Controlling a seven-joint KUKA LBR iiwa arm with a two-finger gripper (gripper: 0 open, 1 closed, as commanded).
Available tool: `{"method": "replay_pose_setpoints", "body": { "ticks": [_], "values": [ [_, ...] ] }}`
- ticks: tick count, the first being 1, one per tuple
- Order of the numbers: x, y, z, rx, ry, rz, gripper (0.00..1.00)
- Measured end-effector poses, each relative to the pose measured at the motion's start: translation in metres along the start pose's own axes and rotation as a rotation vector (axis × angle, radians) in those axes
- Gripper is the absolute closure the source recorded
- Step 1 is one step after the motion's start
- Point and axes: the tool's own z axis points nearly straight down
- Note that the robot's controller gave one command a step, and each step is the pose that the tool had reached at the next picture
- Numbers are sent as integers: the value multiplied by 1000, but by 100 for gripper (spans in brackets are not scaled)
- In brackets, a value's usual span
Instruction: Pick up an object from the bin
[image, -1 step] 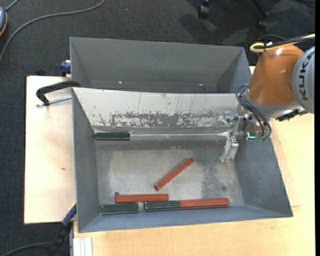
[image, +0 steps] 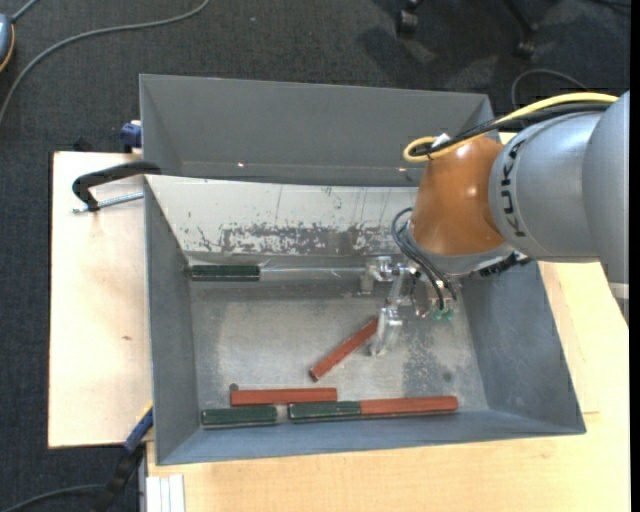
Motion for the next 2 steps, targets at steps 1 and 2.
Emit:
{"method": "replay_pose_setpoints", "body": {
  "ticks": [1, 2],
  "values": [
    [-2, -6, -4, 5, -8, 6, 100],
    [-2, -6, -4, 6, -8, 6, 0]
  ]
}}
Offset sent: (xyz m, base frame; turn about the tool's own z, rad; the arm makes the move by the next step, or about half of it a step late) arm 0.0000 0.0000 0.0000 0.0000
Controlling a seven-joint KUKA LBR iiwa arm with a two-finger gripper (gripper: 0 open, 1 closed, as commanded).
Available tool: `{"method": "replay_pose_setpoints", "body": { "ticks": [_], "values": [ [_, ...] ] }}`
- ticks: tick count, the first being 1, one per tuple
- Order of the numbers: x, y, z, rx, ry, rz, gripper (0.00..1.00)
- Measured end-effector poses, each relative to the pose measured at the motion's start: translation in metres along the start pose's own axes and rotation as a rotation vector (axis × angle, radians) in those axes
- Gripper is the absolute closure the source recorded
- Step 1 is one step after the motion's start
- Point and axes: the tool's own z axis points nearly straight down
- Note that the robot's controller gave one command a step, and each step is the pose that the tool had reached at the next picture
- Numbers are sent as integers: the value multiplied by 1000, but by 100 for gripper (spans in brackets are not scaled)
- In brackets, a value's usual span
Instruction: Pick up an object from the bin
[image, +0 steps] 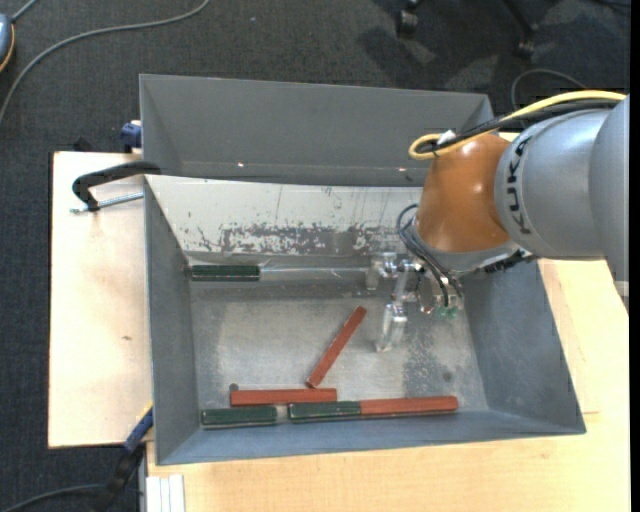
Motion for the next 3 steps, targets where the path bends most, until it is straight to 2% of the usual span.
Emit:
{"method": "replay_pose_setpoints", "body": {
  "ticks": [1, 2, 3],
  "values": [
    [-3, 76, 3, -5, -4, -63, 0],
    [-3, 71, 3, -1, -3, -57, 100],
    [-3, 71, 3, 0, -3, -57, 0]
  ]
}}
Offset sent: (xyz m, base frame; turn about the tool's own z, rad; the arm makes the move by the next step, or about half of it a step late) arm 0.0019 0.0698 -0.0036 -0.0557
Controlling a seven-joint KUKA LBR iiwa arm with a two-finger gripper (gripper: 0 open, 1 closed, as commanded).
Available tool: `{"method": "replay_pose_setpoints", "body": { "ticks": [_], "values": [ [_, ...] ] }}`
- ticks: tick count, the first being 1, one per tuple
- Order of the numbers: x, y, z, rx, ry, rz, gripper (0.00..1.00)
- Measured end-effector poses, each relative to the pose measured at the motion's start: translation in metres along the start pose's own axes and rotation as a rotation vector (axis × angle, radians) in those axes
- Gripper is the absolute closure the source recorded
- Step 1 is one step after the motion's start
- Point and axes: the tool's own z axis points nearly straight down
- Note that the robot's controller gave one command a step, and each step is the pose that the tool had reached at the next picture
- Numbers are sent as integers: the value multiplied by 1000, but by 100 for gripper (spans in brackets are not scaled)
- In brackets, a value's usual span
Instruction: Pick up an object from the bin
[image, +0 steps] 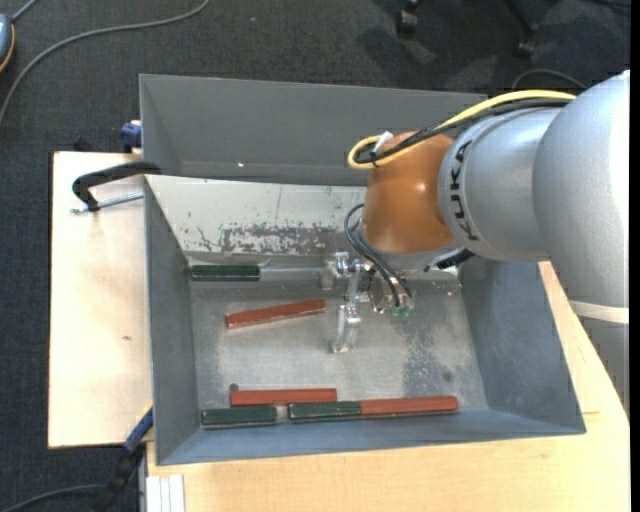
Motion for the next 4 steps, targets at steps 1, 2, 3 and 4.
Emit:
{"method": "replay_pose_setpoints", "body": {
  "ticks": [1, 2, 3, 4],
  "values": [
    [0, 0, 0, 0, 0, 0, 100],
    [0, 0, 0, 0, 0, 0, 0],
    [-4, 48, 0, -3, -1, 85, 0],
    [-4, 46, 0, -1, 0, 87, 100]
  ]
}}
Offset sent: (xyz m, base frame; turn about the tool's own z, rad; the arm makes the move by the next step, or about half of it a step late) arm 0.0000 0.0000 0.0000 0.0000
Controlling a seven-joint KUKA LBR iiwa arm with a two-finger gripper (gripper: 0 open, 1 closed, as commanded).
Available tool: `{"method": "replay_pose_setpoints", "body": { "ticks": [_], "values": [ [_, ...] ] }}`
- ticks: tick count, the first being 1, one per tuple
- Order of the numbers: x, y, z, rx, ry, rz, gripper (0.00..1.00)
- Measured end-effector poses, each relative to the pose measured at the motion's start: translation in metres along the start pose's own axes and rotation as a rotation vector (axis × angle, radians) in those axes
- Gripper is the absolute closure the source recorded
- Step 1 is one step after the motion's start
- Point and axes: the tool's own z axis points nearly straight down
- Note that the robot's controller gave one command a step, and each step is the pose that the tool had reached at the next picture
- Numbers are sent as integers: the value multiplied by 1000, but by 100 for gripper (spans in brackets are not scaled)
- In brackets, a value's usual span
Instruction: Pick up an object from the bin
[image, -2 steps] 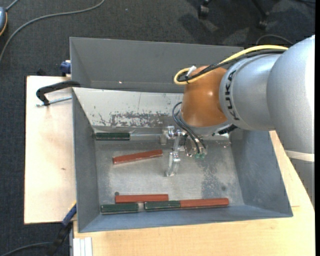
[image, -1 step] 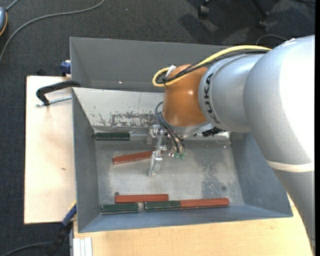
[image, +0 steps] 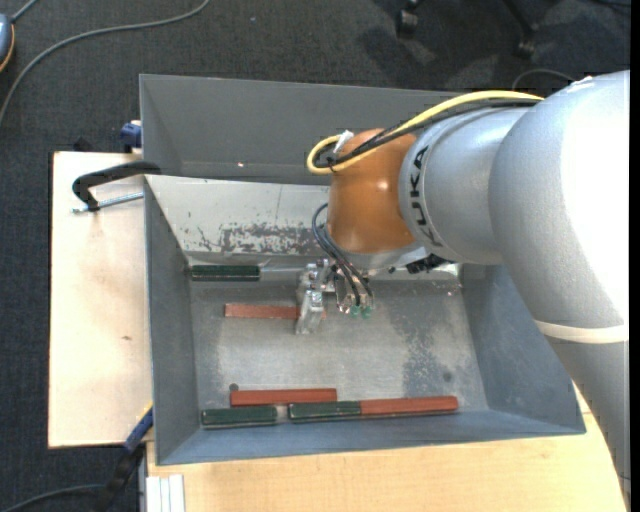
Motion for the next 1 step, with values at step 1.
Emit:
{"method": "replay_pose_setpoints", "body": {
  "ticks": [1],
  "values": [
    [25, 40, -160, -4, -8, 113, 100]
  ]
}}
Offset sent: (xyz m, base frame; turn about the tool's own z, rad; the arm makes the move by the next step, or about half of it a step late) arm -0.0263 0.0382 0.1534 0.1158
